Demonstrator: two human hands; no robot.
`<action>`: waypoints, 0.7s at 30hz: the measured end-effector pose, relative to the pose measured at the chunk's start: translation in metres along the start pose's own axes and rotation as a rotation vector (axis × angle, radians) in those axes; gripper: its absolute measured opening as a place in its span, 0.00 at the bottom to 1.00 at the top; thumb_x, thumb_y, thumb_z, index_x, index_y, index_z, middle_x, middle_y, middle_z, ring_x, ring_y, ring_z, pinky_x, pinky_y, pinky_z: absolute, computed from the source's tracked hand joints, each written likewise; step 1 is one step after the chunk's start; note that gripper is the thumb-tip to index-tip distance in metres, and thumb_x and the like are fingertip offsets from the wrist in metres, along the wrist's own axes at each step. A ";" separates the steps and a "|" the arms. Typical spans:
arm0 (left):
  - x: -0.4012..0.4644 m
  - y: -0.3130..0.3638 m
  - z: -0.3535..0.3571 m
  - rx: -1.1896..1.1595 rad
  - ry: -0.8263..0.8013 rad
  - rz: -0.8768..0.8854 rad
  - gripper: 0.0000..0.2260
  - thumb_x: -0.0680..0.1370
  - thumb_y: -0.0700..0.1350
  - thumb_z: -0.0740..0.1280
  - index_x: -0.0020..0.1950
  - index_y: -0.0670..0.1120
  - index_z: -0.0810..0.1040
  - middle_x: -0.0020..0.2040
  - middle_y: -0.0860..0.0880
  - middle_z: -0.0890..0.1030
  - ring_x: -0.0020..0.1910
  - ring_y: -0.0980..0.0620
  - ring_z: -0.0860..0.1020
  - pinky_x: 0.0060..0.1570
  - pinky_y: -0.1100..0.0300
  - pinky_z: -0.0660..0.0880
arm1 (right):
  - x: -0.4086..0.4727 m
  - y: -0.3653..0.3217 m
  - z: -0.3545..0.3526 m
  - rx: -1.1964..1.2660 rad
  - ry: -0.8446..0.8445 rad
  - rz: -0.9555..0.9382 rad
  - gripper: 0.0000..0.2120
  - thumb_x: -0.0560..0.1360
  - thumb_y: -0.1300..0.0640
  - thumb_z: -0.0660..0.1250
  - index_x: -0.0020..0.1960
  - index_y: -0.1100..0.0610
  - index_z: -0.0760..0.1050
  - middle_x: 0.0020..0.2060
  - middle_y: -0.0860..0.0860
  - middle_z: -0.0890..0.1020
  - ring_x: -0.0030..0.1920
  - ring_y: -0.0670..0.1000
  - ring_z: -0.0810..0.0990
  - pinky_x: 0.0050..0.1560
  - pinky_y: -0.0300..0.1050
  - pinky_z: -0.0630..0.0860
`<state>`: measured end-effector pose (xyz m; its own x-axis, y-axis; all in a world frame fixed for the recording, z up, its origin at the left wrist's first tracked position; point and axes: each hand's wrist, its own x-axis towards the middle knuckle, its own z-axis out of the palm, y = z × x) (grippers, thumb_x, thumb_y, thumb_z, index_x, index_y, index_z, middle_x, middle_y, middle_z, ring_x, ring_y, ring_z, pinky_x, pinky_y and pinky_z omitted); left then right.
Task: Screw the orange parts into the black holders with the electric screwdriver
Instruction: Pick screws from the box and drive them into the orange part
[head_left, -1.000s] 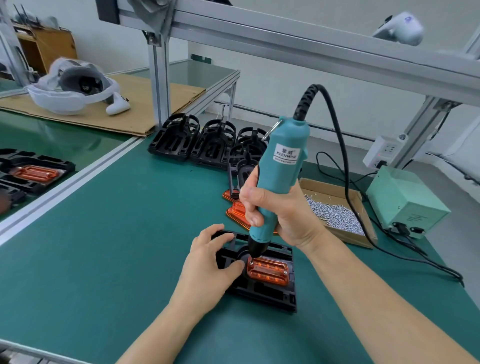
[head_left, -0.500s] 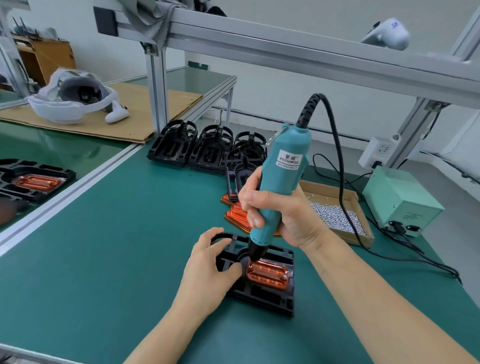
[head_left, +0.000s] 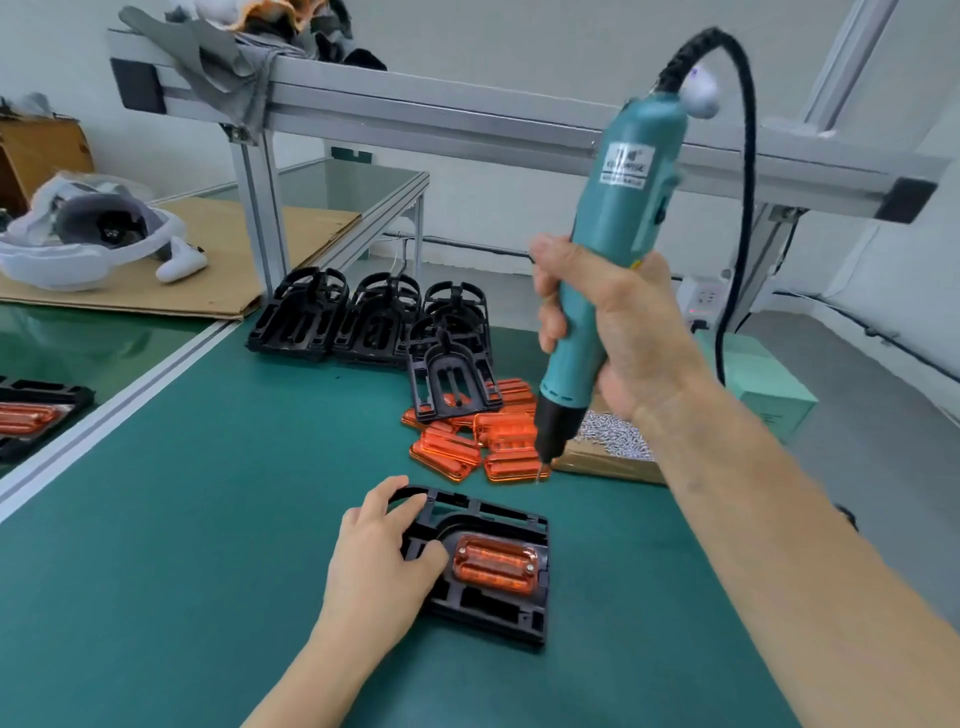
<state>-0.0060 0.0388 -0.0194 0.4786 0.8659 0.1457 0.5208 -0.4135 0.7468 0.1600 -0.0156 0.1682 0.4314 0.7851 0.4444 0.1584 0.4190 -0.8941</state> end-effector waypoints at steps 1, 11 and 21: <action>-0.001 -0.001 0.000 0.009 0.006 0.008 0.22 0.76 0.47 0.65 0.71 0.51 0.69 0.72 0.63 0.60 0.63 0.59 0.60 0.53 0.63 0.65 | -0.002 -0.001 -0.009 -0.022 0.059 0.017 0.09 0.73 0.57 0.72 0.36 0.55 0.74 0.30 0.51 0.76 0.23 0.48 0.70 0.27 0.41 0.71; -0.006 -0.004 0.002 -0.007 0.039 0.040 0.21 0.76 0.46 0.67 0.69 0.53 0.70 0.72 0.63 0.62 0.59 0.60 0.61 0.50 0.61 0.66 | -0.053 0.053 -0.137 -0.530 0.448 0.570 0.16 0.75 0.44 0.68 0.53 0.54 0.70 0.35 0.52 0.76 0.28 0.50 0.76 0.30 0.45 0.75; -0.001 -0.003 0.004 -0.001 0.046 -0.004 0.20 0.76 0.46 0.67 0.69 0.49 0.72 0.72 0.59 0.64 0.60 0.57 0.62 0.53 0.60 0.63 | -0.107 0.079 -0.196 -1.419 0.285 0.884 0.26 0.79 0.37 0.55 0.60 0.60 0.63 0.41 0.54 0.79 0.43 0.57 0.81 0.46 0.49 0.76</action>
<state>-0.0057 0.0384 -0.0244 0.4437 0.8795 0.1719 0.5218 -0.4095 0.7483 0.3007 -0.1562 0.0385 0.9264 0.3711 -0.0633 0.3440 -0.9027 -0.2584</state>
